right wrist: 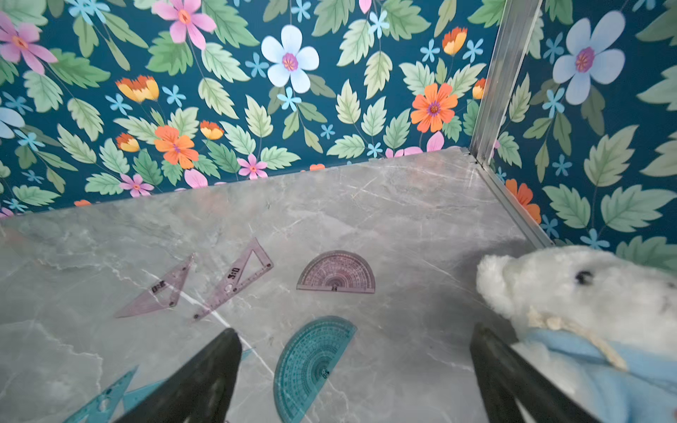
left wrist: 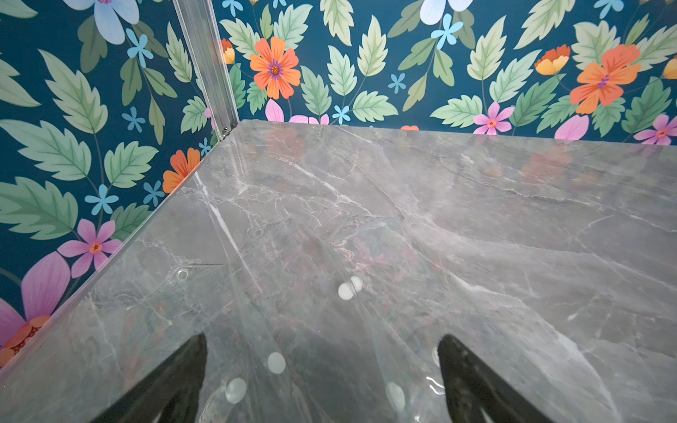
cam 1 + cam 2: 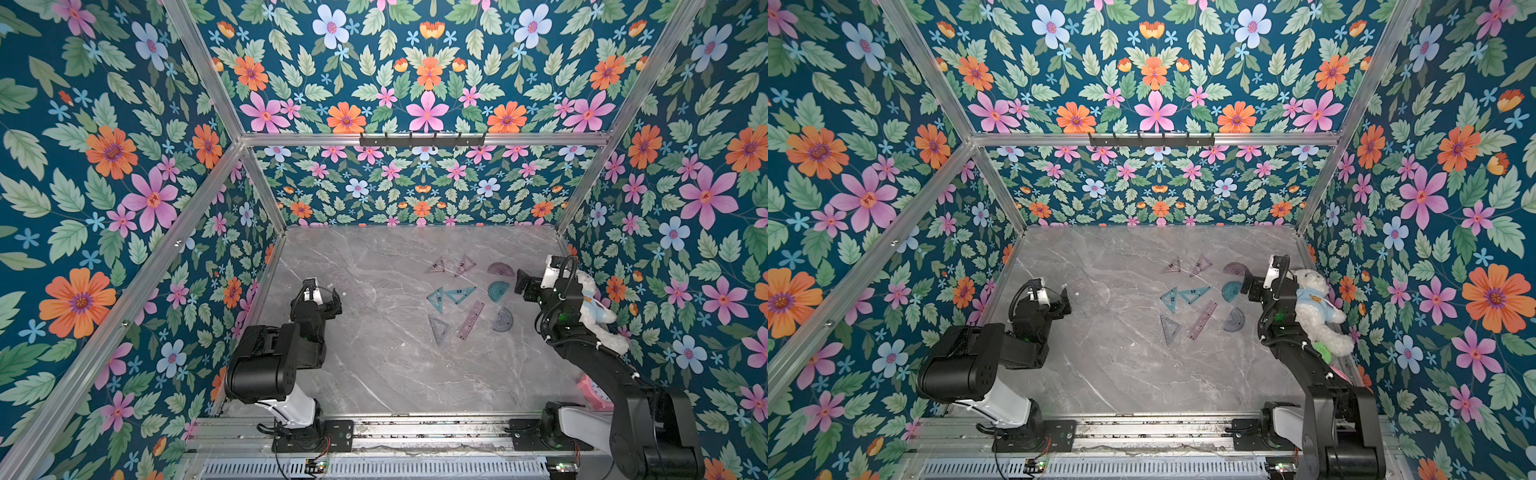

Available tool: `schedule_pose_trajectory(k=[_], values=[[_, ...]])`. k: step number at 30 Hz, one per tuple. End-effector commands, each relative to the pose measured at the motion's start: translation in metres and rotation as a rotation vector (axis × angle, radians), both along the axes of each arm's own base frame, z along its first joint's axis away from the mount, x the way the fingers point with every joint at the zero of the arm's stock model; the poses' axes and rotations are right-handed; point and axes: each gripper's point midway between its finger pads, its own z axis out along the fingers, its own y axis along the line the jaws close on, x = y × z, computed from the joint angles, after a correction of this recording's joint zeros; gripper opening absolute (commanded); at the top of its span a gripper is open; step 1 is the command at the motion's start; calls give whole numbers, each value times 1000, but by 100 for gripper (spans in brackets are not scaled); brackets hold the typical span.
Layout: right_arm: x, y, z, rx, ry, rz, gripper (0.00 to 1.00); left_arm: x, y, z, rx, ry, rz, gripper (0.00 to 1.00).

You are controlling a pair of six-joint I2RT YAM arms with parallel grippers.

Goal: Open the ruler set and take out the ruler
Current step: Reset both arms

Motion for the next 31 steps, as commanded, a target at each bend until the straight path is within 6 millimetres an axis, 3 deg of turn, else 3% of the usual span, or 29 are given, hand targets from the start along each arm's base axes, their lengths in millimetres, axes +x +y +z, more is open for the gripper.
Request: schedule_pose_trajectory(k=[1, 5, 13, 31], values=[[-18, 7, -42, 13, 106, 36, 99, 3, 0, 13, 9, -53, -4, 99], [-13, -1, -50, -23, 32, -2, 99, 3, 0, 13, 9, -52, -4, 99], [-2, 0, -83, -25, 82, 13, 99, 3, 0, 14, 10, -54, -3, 99], [-4, -1, -87, -25, 57, 3, 99, 3, -8, 13, 18, -49, -48, 99]])
